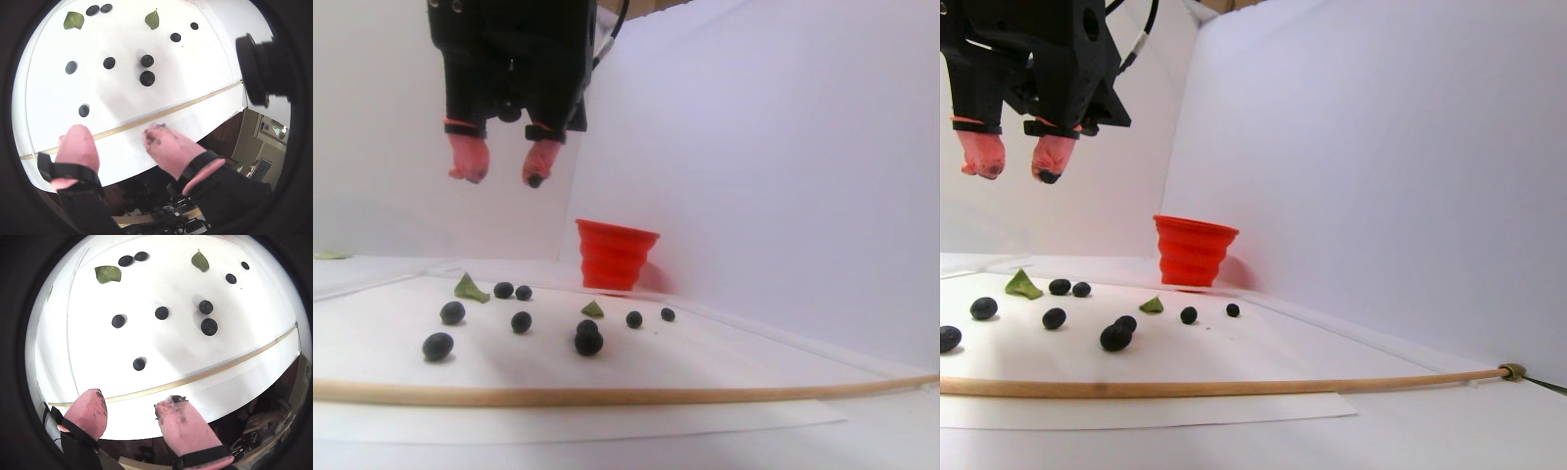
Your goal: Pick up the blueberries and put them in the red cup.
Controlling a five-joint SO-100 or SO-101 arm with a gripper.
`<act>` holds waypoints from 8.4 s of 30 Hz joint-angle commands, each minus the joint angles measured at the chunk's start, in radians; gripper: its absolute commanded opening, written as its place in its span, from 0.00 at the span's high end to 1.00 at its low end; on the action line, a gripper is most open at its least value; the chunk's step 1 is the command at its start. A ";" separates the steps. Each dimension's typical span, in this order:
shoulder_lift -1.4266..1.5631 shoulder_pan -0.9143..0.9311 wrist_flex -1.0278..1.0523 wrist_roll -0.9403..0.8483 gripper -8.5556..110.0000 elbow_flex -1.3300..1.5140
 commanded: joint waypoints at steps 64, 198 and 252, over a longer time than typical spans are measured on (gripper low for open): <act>-0.604 -0.124 -0.489 0.144 0.75 -0.037; -0.314 0.227 -0.525 -0.195 0.84 -0.371; -0.819 0.314 -0.537 -0.187 0.84 -1.025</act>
